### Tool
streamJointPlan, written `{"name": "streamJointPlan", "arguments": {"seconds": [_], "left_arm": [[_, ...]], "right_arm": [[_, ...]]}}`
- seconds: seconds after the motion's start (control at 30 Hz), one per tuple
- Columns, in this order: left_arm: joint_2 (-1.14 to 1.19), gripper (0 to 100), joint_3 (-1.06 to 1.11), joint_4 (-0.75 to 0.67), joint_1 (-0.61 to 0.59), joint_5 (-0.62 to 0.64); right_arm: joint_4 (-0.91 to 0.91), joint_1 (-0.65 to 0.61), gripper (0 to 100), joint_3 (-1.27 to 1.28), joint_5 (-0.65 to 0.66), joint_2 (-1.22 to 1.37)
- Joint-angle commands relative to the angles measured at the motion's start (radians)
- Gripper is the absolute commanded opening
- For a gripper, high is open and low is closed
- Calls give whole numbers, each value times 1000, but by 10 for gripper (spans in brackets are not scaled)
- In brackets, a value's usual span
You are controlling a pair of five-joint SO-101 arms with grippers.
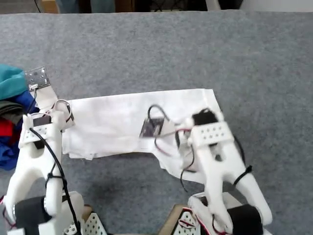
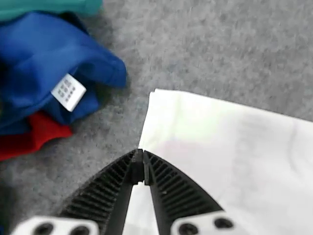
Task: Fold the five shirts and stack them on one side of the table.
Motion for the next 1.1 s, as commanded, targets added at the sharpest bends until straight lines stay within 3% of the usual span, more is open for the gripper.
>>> {"name": "streamJointPlan", "arguments": {"seconds": [0.0, 0.37, 0.53, 0.7, 1.07], "left_arm": [[28, 30, -48, 3, -7, 8], [41, 30, -48, 6, -2, 6], [46, 30, -47, 8, -2, 6], [46, 30, -45, 8, -1, 6], [46, 30, -44, 3, -1, 6]], "right_arm": [[-72, -52, 184, 101, 14, -70], [-379, -68, 181, 355, 40, -88], [-385, -68, 168, 355, 40, -88], [-388, -68, 10, 344, 40, -88], [-284, -66, 15, 160, 35, -90]]}}
